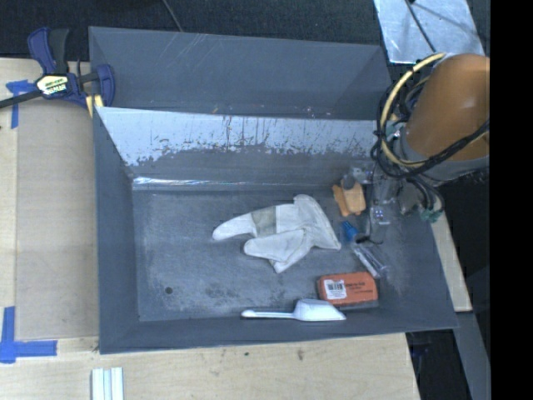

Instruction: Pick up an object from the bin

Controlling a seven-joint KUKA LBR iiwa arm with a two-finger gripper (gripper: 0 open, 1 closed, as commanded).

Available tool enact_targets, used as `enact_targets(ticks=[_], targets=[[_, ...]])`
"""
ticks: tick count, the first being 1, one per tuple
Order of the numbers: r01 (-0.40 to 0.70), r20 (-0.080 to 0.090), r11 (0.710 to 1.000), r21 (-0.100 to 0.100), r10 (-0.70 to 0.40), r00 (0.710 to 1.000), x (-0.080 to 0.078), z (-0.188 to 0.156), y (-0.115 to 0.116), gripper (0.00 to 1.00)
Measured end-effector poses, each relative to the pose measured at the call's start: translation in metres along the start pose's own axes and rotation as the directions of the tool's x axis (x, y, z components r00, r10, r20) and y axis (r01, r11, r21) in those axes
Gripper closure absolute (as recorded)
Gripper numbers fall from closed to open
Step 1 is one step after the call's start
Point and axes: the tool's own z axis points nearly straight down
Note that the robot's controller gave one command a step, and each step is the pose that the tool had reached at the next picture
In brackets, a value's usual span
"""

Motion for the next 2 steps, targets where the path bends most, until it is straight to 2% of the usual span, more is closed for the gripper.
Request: enact_targets(ticks=[1, 2], targets=[[-0.011, -0.004, 1.0, -0.003, 0.011, 1.0, -0.004, 0.062, 0.035, 0.0], [-0.027, -0.008, 1.0, -0.003, 0.027, 1.0, -0.032, 0.105, 0.055, 0.0]])
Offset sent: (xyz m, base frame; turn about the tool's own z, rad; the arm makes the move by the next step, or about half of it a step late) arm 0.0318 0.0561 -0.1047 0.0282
